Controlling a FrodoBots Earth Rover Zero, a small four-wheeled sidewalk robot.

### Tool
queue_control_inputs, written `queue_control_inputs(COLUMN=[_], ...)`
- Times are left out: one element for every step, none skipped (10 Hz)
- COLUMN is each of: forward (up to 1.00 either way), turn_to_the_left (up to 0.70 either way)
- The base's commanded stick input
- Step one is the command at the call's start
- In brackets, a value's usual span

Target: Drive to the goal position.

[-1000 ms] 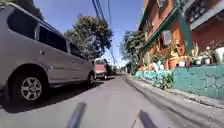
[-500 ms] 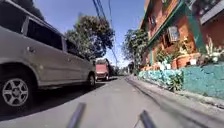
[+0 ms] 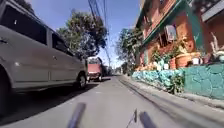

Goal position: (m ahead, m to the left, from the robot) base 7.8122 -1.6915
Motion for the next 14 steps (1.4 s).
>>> queue_control_inputs(forward=[0.85, 0.85, 0.85, 0.85, 0.85, 0.85, 0.85, 0.85, 0.85, 0.85, 0.85, 0.85, 0.85, 0.85], turn_to_the_left=[0.00, 0.00, 0.00, 0.00, 0.00, 0.00, 0.00, -0.03, -0.32, -0.34, -0.34, -0.34, -0.34, -0.34])
